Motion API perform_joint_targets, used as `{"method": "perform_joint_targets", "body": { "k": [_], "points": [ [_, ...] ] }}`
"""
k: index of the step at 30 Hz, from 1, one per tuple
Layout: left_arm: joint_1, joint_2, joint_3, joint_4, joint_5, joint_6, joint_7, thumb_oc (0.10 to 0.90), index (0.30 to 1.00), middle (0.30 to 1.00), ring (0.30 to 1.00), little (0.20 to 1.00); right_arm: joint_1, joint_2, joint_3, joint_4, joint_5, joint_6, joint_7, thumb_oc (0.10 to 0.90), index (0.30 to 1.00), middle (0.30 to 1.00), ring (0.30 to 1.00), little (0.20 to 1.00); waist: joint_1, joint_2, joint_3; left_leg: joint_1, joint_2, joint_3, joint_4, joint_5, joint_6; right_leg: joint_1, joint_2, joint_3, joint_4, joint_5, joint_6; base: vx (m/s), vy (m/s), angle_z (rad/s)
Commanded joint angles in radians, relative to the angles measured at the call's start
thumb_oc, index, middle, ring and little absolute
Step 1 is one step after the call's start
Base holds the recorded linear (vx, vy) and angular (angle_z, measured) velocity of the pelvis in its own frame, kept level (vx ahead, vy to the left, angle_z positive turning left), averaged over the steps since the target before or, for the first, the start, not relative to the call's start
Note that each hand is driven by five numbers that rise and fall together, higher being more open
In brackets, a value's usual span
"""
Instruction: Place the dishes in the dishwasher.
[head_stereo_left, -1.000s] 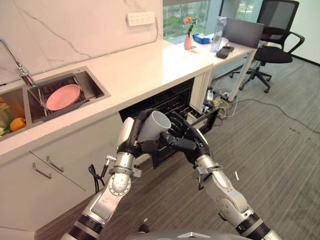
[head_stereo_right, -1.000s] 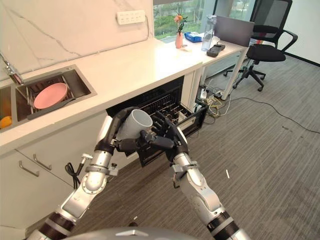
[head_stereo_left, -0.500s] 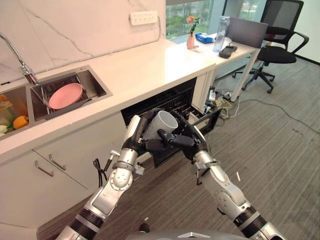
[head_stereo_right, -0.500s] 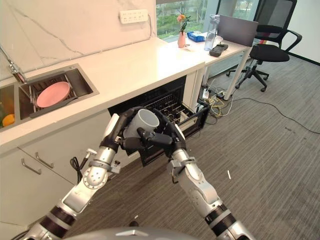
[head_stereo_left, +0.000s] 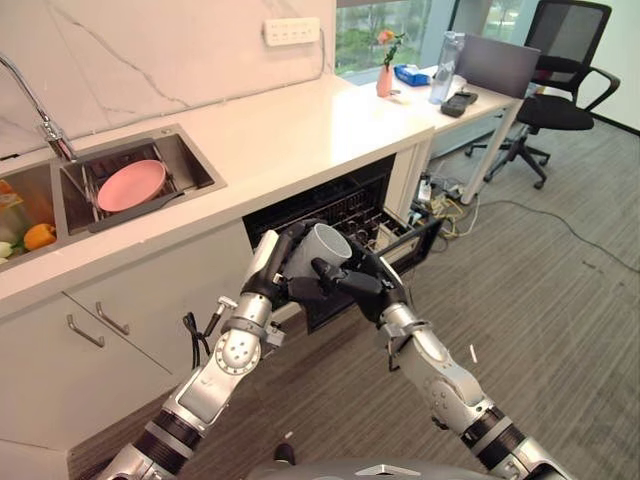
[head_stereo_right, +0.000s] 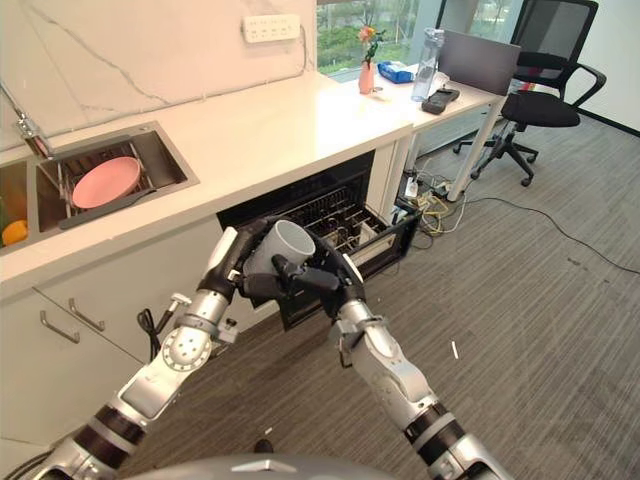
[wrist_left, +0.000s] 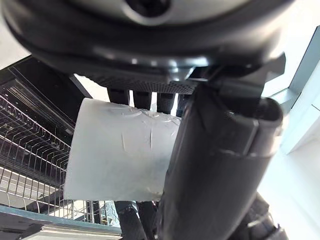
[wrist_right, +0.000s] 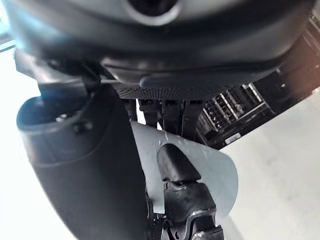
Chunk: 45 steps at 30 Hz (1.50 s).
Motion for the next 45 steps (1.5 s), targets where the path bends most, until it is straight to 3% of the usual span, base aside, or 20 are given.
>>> {"method": "perform_joint_targets", "body": {
  "k": [1,10,11,12,13,21,22,32,34,39,41,45],
  "points": [
    [-0.156,-0.044,-0.171,-0.151,-0.023,-0.169,-0.105,0.4,0.3,0.3,0.3,0.3,-0.252,0.079,-0.041,0.013,0.03,-0.078,-0.019,0.4,0.3,0.3,0.3,0.3,0.029,-0.008,-0.024,0.09,0.049,-0.04,0.006,-0.121,-0.052,-0.037,-0.024,-0.003,0.013,-0.019,0.01,0.0,0.0,0.0],
    [-0.142,-0.035,-0.148,-0.143,0.007,-0.166,-0.088,0.4,0.3,0.3,0.3,0.3,-0.212,0.09,-0.093,-0.018,0.009,-0.11,-0.046,0.4,0.3,0.3,0.3,0.3,0.028,-0.004,-0.021,0.09,0.049,-0.042,0.006,-0.121,-0.05,-0.036,-0.022,-0.006,0.013,-0.019,0.009,0.0,0.0,0.0],
    [-0.135,-0.035,-0.141,-0.14,0.014,-0.165,-0.082,0.416,0.324,0.324,0.324,0.324,-0.208,0.089,-0.102,-0.026,0.008,-0.118,-0.051,0.4,0.3,0.3,0.3,0.3,0.029,-0.003,-0.02,0.089,0.049,-0.043,0.006,-0.121,-0.051,-0.036,-0.022,-0.006,0.013,-0.02,0.009,0.0,0.0,0.0],
    [-0.131,-0.035,-0.136,-0.137,0.018,-0.163,-0.078,0.576,0.564,0.564,0.564,0.564,-0.202,0.09,-0.109,-0.033,0.005,-0.123,-0.055,0.4,0.3,0.3,0.3,0.3,0.029,-0.003,-0.02,0.089,0.049,-0.044,0.006,-0.121,-0.051,-0.036,-0.022,-0.007,0.013,-0.02,0.009,0.0,0.0,0.0],
    [-0.124,-0.035,-0.129,-0.133,0.022,-0.161,-0.074,0.8,0.9,0.9,0.9,0.9,-0.194,0.09,-0.118,-0.039,0.004,-0.128,-0.057,0.4,0.3,0.3,0.3,0.3,0.029,-0.004,-0.02,0.088,0.049,-0.044,0.006,-0.121,-0.051,-0.035,-0.023,-0.009,0.013,-0.02,0.009,0.0,0.0,0.0],
    [-0.086,-0.023,-0.064,-0.111,0.043,-0.154,-0.041,0.8,0.9,0.9,0.9,0.9,-0.153,0.101,-0.174,-0.068,0.037,-0.169,-0.078,0.4,0.3,0.3,0.3,0.3,0.032,-0.003,-0.018,0.085,0.049,-0.048,0.006,-0.12,-0.053,-0.034,-0.023,-0.019,0.013,-0.023,0.01,0.0,0.0,0.0],
    [-0.054,-0.02,-0.017,-0.103,0.035,-0.151,-0.017,0.8,0.9,0.9,0.9,0.9,-0.136,0.106,-0.208,-0.08,0.074,-0.187,-0.087,0.4,0.3,0.3,0.3,0.3,0.037,-0.003,-0.018,0.084,0.048,-0.049,0.006,-0.121,-0.053,-0.033,-0.025,-0.021,0.013,-0.023,0.011,0.0,0.0,0.0],
    [0.03,-0.006,0.125,-0.085,-0.01,-0.145,0.045,0.8,0.9,0.9,0.9,0.9,-0.143,0.076,-0.313,-0.069,0.072,-0.214,-0.128,0.4,0.3,0.3,0.3,0.3,0.057,-0.008,-0.019,0.076,0.043,-0.065,0.006,-0.12,-0.052,-0.029,-0.028,-0.039,0.013,-0.024,0.011,0.01,0.003,0.03],
    [0.077,0.015,0.2,-0.06,-0.021,-0.142,0.067,0.8,0.9,0.9,0.9,0.9,-0.155,0.018,-0.378,-0.031,-0.001,-0.196,-0.157,0.4,0.3,0.3,0.3,0.3,0.08,-0.017,-0.011,0.061,0.039,-0.082,0.006,-0.117,-0.051,-0.033,-0.027,-0.054,0.013,-0.022,0.014,0.02,-0.005,0.08],
    [0.103,0.043,0.235,-0.038,-0.04,-0.138,0.063,0.8,0.9,0.9,0.9,0.9,-0.207,-0.09,-0.409,0.066,-0.094,-0.149,-0.172,0.4,0.3,0.3,0.3,0.3,0.103,-0.026,0.004,0.032,0.037,-0.097,0.006,-0.107,-0.051,-0.048,-0.029,-0.068,0.013,-0.017,0.015,-0.02,-0.01,0.17],
    [0.126,0.075,0.256,0.001,-0.048,-0.133,0.05,0.8,0.9,0.9,0.9,0.9,-0.282,-0.22,-0.42,0.165,-0.195,-0.099,-0.173,0.4,0.3,0.3,0.3,0.3,0.124,-0.034,0.025,-0.011,0.032,-0.118,0.006,-0.09,-0.056,-0.069,-0.03,-0.09,0.013,-0.013,0.017,-0.04,-0.007,0.22],
    [0.158,0.087,0.268,0.043,-0.062,-0.129,0.036,0.8,0.9,0.9,0.9,0.9,-0.376,-0.315,-0.419,0.278,-0.22,-0.077,-0.168,0.4,0.3,0.3,0.3,0.3,0.15,-0.037,0.062,-0.095,0.025,-0.145,0.006,-0.064,-0.057,-0.128,-0.03,-0.105,0.013,-0.001,0.02,-0.06,0.0,0.26]
  ]
}}
